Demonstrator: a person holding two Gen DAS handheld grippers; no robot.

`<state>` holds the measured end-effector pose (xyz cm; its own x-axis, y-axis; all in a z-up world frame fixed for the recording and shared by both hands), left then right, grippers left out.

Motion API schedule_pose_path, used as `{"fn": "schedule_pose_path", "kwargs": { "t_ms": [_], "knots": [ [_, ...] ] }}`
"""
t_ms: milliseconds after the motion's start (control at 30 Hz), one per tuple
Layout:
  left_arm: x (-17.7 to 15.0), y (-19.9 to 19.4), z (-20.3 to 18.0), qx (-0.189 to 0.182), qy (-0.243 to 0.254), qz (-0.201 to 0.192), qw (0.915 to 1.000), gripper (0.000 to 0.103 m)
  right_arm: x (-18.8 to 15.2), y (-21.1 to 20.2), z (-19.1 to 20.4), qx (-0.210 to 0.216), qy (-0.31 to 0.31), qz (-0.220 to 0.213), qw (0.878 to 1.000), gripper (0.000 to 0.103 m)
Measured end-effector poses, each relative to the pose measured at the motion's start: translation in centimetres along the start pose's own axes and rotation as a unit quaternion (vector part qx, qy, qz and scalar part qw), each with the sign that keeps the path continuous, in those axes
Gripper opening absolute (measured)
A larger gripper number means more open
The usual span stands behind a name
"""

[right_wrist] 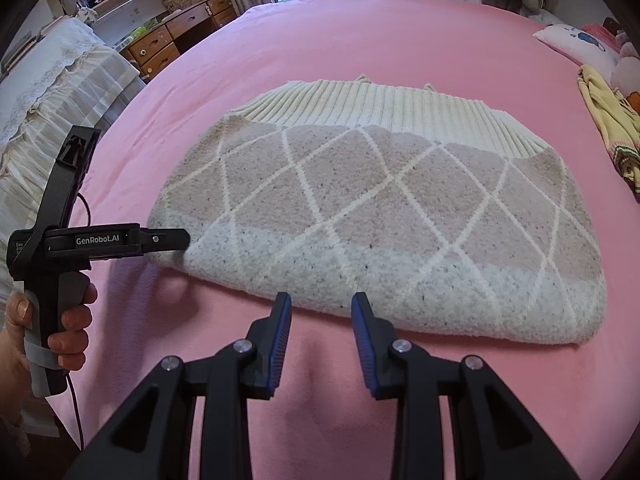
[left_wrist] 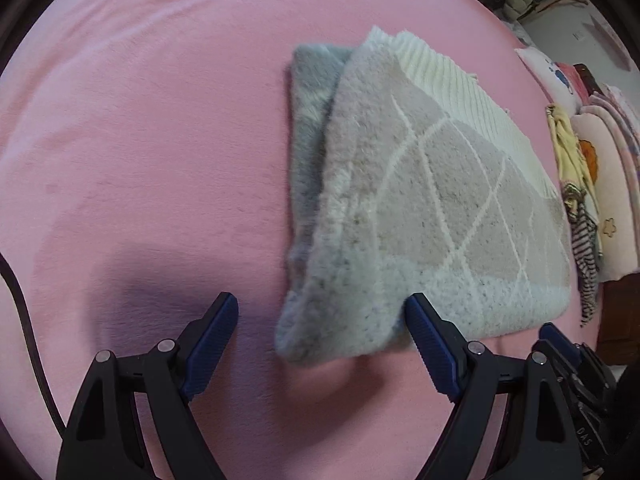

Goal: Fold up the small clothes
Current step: 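Press the folded sweater side flat with the left gripper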

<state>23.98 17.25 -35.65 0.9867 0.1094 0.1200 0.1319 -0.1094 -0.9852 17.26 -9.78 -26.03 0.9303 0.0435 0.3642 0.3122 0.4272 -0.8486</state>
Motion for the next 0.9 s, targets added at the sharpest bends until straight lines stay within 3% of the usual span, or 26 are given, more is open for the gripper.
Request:
{"fn": "schedule_pose_path", "kwargs": {
  "t_ms": [200,333,367,400,533,600,700,900],
  "knots": [
    [0.7,2.0,-1.7,-0.008,0.018,-0.009,0.9998,0.103,-0.4,0.1,-0.5,-0.008,0.007,0.002,1.000,0.031],
    [1.2,2.3,-2.9,-0.020,0.034,-0.029,0.9988,0.103,-0.5,0.0,-0.8,-0.012,0.012,0.000,1.000,0.031],
    [1.3,2.2,-3.0,-0.030,0.037,-0.030,0.9984,0.097,-0.6,0.0,-0.9,-0.013,0.013,0.000,1.000,0.031],
    [1.4,2.1,-3.2,-0.041,0.040,-0.032,0.9978,0.083,-0.7,-0.1,-1.0,-0.013,0.015,-0.001,1.000,0.031],
    [1.2,1.5,-3.0,-0.074,0.038,-0.037,0.9958,0.064,-0.9,-0.3,-1.1,-0.014,0.018,-0.003,1.000,0.031],
    [1.1,1.2,-2.0,-0.089,0.028,-0.037,0.9950,0.047,-1.0,-0.3,-1.2,-0.016,0.018,-0.002,1.000,0.031],
    [1.1,0.6,-1.6,-0.096,0.032,-0.045,0.9939,0.039,-1.0,-0.3,-1.2,-0.019,0.018,-0.005,1.000,0.031],
    [0.6,-2.5,-4.1,-0.034,0.081,-0.093,0.9918,0.035,-0.6,-0.9,-1.7,-0.031,0.016,-0.016,0.999,0.031]
  ]
}}
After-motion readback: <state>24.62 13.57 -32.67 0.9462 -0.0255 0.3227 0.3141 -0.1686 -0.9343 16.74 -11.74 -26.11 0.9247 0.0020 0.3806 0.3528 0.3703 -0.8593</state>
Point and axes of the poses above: each gripper's, at about its wrist camera, not at the fingertips, and y roughly the way its jaws point, z to its left, x to its top, the point moved 1 cm from there along y, roughly the way its jaws point, and after that the axes turned 14 degrees about x, right-handed, at the moved point
